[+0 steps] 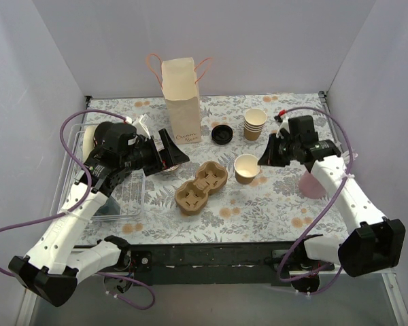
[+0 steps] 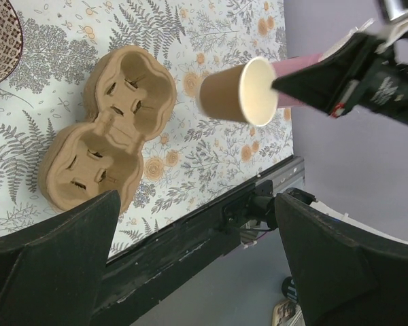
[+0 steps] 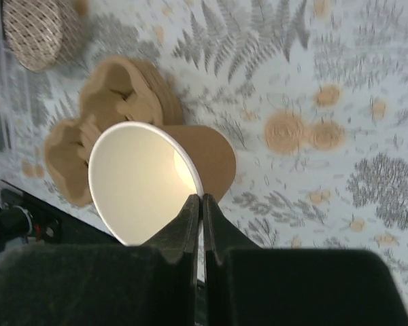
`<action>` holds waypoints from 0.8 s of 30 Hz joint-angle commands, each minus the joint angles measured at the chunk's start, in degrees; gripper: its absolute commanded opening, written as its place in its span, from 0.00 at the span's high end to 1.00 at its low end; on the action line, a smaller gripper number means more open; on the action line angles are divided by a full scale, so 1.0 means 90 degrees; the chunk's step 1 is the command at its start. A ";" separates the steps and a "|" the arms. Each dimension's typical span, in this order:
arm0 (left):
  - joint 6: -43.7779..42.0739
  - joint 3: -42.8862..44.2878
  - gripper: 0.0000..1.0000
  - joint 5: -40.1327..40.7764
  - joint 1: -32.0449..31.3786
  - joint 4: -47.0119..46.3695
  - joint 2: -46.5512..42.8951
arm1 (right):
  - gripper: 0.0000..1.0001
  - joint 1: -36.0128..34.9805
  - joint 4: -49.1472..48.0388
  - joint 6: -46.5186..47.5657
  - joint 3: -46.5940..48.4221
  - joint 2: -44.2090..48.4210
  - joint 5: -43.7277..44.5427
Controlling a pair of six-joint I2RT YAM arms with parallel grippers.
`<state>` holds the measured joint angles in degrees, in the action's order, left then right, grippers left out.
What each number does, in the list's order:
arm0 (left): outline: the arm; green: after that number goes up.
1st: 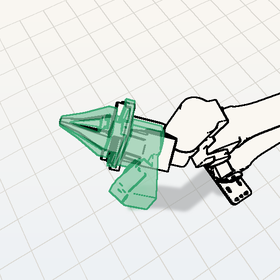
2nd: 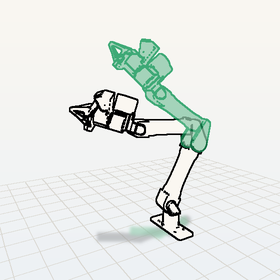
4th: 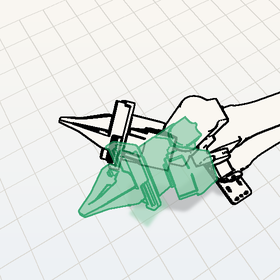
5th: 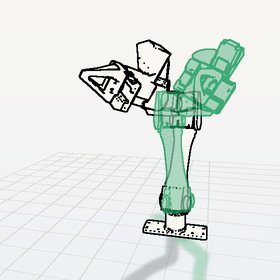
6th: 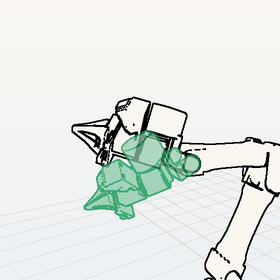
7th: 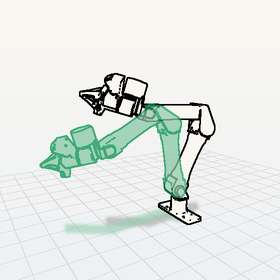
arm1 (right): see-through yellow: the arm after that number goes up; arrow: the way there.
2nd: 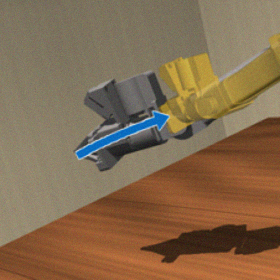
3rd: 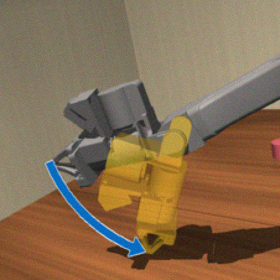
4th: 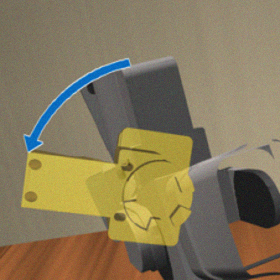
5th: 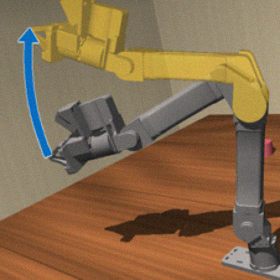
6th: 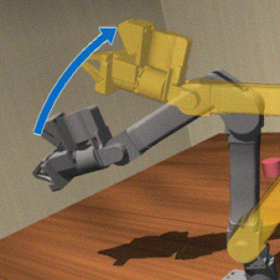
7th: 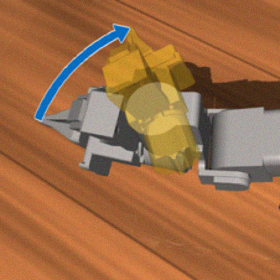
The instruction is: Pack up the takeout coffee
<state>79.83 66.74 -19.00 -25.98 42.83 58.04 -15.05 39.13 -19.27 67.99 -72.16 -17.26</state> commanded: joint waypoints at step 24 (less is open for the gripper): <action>-0.0188 0.0240 0.02 0.0138 -0.0004 0.0134 0.0123 | 0.79 -0.0750 -0.1468 -0.0417 -0.2975 0.1572 0.0608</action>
<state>79.75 66.78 -19.27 -26.00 43.00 59.70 -21.61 27.49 -21.32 39.66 -59.79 -12.78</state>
